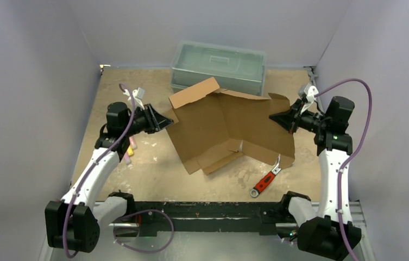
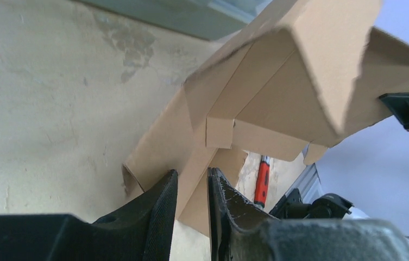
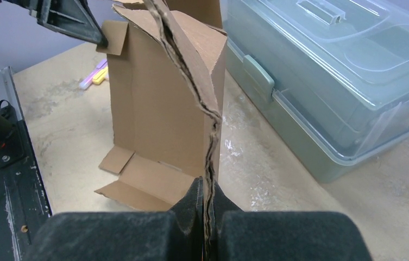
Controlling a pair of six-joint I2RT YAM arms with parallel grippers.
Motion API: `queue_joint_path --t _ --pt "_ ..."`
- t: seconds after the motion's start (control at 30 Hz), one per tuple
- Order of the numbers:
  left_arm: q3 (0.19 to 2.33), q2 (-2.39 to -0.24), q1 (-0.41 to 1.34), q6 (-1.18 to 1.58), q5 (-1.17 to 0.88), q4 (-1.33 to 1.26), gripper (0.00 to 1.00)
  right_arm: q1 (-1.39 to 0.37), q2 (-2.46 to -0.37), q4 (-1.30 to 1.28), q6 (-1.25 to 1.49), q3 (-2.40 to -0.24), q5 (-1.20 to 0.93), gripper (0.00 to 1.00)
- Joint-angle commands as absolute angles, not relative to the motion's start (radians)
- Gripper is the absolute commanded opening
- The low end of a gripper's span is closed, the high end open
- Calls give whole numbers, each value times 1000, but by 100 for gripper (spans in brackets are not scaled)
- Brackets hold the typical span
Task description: Fold the paper box
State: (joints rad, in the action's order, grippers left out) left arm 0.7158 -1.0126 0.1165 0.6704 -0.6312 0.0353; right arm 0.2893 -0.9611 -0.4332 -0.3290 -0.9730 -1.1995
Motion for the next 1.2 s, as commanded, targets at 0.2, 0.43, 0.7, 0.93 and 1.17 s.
queue_joint_path --t 0.2,0.43,0.7,0.93,1.17 --pt "819 -967 137 581 -617 111 33 296 -942 -426 -329 -979 -1199 0" --pt "880 -786 135 510 -572 109 69 296 -956 -462 -362 -1009 -1162 0" --pt "1129 -1026 135 447 -534 207 78 296 -982 -519 -408 -1047 -1167 0" --pt "1262 -1257 148 363 -669 234 79 296 -992 -538 -419 -1063 -1180 0" --pt "1274 -1314 203 283 -696 276 80 296 -1016 -554 -420 -1085 -1194 0"
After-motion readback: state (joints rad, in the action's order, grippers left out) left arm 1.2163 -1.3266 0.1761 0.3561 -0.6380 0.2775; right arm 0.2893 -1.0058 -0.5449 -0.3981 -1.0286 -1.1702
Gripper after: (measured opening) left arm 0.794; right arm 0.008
